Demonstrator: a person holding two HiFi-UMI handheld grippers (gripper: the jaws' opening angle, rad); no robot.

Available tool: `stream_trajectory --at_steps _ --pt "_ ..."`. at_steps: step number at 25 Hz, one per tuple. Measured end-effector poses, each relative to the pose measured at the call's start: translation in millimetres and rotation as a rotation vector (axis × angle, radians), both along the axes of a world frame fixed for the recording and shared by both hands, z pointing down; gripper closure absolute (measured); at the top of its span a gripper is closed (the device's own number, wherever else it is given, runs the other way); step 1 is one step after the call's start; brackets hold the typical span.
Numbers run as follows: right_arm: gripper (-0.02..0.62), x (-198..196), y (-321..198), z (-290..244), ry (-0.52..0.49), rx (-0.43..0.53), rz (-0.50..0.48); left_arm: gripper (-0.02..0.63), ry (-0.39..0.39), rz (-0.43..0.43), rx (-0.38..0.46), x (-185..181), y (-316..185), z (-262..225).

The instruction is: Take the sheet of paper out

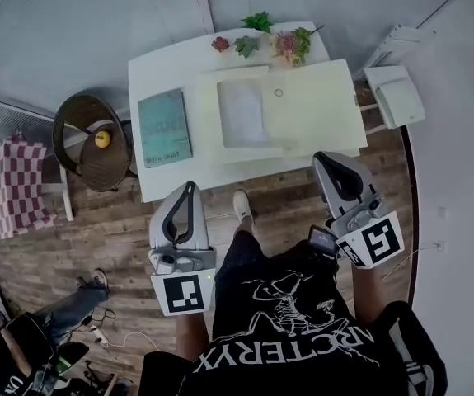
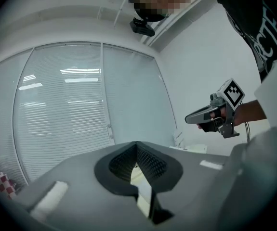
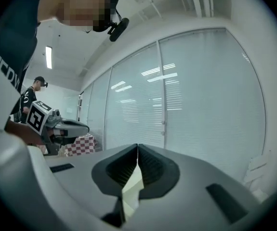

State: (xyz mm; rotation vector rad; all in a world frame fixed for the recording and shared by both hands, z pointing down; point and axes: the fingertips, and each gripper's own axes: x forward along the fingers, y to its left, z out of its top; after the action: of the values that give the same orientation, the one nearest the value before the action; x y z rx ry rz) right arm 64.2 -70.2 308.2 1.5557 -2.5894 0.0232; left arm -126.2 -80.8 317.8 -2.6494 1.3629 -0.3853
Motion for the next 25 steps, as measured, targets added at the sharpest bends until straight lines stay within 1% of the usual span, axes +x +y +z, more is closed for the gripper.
stream_trajectory --at_steps 3,8,12,14,15,17,18,19,20,21,24,25 --pt "0.583 2 -38 0 0.004 -0.005 0.038 0.598 0.011 0.037 0.000 5 -41 -3" --pt "0.583 9 -72 0 -0.017 -0.013 0.043 0.598 0.002 0.060 -0.018 17 -72 -3" --pt "0.583 19 -97 6 -0.056 -0.046 0.002 0.598 -0.004 0.030 -0.016 29 -83 -6" --pt "0.581 26 -109 12 -0.107 -0.067 -0.029 0.598 -0.004 0.001 -0.011 34 -85 -8" --pt "0.564 30 -116 18 -0.142 -0.085 -0.045 0.598 -0.004 -0.014 -0.012 37 -85 -8" --pt "0.451 40 -129 40 -0.209 -0.157 -0.068 0.598 -0.003 -0.043 -0.024 44 -84 -7" --pt "0.428 45 -136 58 -0.238 -0.208 -0.070 0.598 -0.003 -0.055 -0.032 47 -84 -7" --pt "0.397 50 -145 78 -0.268 -0.267 -0.065 0.598 -0.004 -0.067 -0.039 49 -83 -7" --pt "0.331 54 -154 100 -0.301 -0.331 -0.062 0.598 -0.002 -0.079 -0.043 51 -84 -8" --pt "0.281 56 -164 121 -0.344 -0.400 -0.070 0.598 -0.001 -0.092 -0.044 53 -84 -9" --pt "0.258 53 -184 182 -0.523 -0.616 -0.145 0.598 -0.033 -0.126 -0.051 56 -83 -7" --pt "0.250 49 -189 203 -0.563 -0.680 -0.168 0.598 -0.050 -0.136 -0.058 56 -81 -4"
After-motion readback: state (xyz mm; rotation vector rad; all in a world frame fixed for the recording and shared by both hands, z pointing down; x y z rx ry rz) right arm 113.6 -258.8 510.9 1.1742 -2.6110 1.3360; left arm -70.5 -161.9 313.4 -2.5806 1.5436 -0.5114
